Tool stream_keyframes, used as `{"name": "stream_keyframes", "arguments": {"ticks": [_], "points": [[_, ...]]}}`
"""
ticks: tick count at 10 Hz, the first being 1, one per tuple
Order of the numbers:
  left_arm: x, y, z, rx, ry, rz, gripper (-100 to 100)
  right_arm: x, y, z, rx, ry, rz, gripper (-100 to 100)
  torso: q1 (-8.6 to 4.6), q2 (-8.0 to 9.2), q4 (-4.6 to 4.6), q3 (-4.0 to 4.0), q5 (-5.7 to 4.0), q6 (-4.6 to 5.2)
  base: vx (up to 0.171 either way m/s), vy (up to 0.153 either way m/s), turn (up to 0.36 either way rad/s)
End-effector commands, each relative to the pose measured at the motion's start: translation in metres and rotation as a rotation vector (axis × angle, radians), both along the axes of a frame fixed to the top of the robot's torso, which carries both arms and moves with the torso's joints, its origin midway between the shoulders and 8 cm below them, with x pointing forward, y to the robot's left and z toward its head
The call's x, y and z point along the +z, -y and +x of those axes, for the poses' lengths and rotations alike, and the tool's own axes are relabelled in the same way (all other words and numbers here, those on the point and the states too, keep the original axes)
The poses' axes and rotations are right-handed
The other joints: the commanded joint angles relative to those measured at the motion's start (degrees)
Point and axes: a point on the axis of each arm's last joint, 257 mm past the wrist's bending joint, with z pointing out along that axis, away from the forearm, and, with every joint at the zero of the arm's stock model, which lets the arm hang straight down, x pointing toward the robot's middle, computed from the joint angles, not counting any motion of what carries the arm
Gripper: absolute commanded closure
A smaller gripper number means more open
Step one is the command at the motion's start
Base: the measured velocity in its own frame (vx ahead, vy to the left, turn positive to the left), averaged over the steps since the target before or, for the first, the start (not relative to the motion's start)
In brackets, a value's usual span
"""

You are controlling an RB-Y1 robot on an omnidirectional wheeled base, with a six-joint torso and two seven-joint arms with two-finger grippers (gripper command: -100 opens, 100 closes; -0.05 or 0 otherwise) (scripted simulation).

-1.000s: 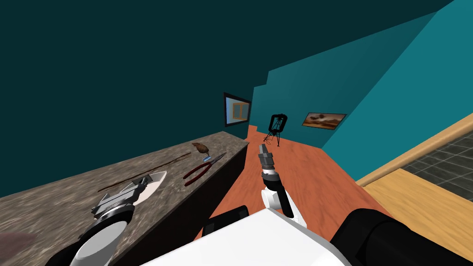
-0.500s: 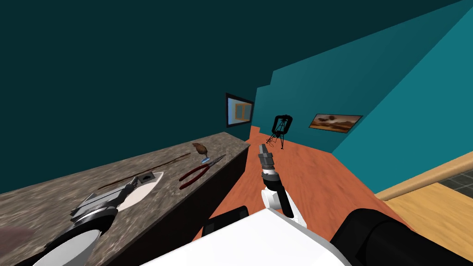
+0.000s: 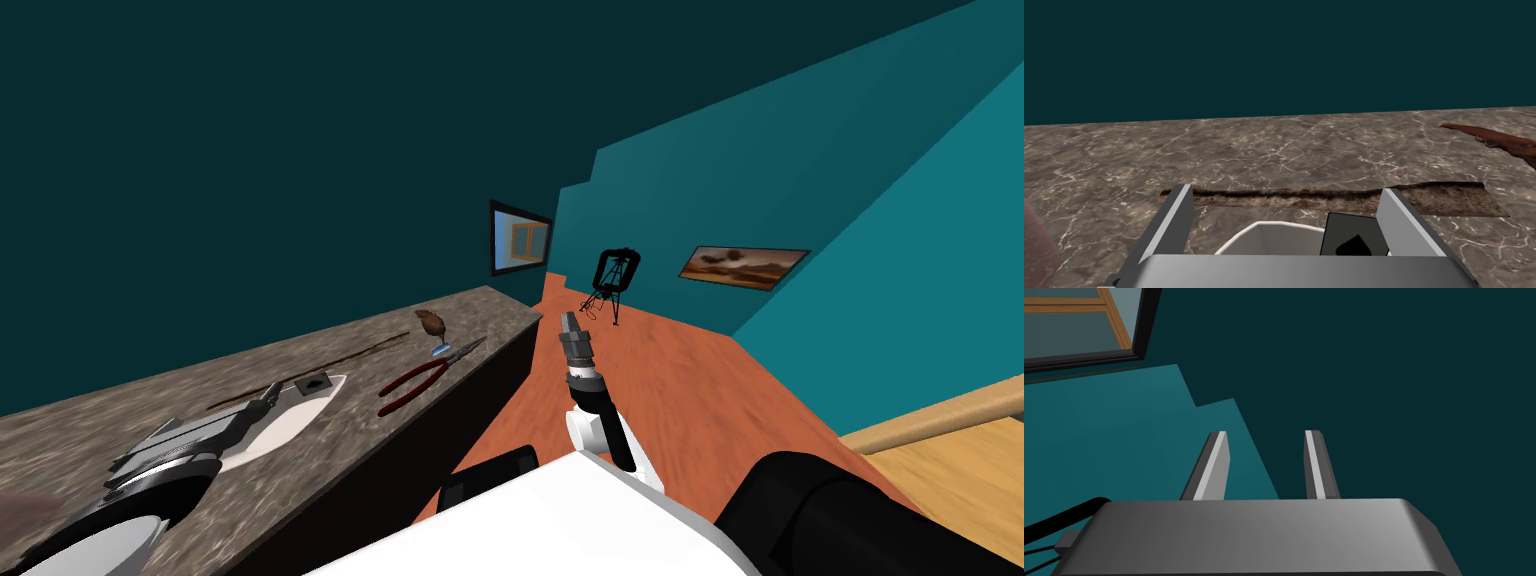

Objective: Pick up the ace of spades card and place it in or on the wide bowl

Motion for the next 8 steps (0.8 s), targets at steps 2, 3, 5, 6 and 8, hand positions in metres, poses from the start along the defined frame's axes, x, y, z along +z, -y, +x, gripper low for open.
{"name": "stream_keyframes", "arguments": {"ticks": [2,3,5,6,8], "points": [[0.005,-0.0029,-0.001,-0.014,0.0,0.0,-100,0.0,0.0,0.0,0.0,0.0,0.0,0,-0.09,-0.04,-0.01,-0.02,-0.02,-0.01,0.037,-0.071,0.07],[0.0053,-0.0029,-0.001,-0.016,-0.001,0.0,0,0.0,0.0,0.0,0.0,0.0,0.0,0,0.04,0.02,0.0,0.0,0.01,0.02,0.004,-0.009,-0.004],[0.0052,-0.0028,-0.0009,-0.016,-0.001,0.0,0,0.0,0.0,0.0,0.0,0.0,0.0,0,0.23,0.11,0.02,0.06,0.05,0.01,0.0,0.0,0.0],[0.0052,-0.0028,-0.0009,-0.016,-0.001,0.0,0,0.0,0.0,0.0,0.0,0.0,0.0,0,0.25,0.12,0.02,0.07,0.06,0.01,0.0,0.0,0.0],[0.0052,-0.0028,-0.0009,-0.016,-0.001,0.0,0,0.0,0.0,0.0,0.0,0.0,0.0,0,0.26,0.13,0.02,0.07,0.06,0.01,0.0,0.0,0.0]]}}
